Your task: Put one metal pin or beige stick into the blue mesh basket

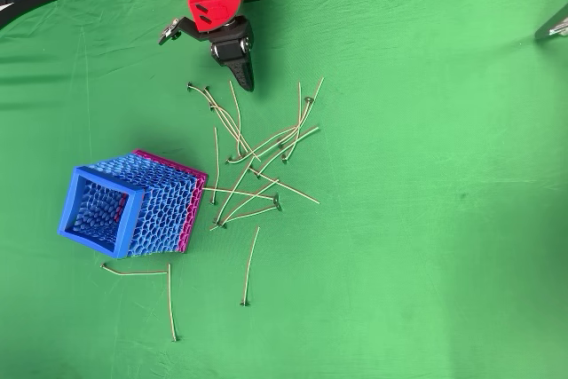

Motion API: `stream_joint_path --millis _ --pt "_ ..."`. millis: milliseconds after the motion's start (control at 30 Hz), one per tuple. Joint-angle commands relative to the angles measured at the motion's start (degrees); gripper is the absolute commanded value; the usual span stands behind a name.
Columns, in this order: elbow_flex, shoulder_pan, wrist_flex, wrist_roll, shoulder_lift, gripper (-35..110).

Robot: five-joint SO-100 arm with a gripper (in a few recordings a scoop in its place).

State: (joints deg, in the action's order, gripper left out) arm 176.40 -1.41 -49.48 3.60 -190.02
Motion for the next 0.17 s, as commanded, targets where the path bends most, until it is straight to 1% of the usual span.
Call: stream_joint_path --millis 0,133 --pt "0.3 0.4 -0.2 0.3 -0.5 1" --pt "0.3 0.4 -0.2 0.3 -0.5 1"
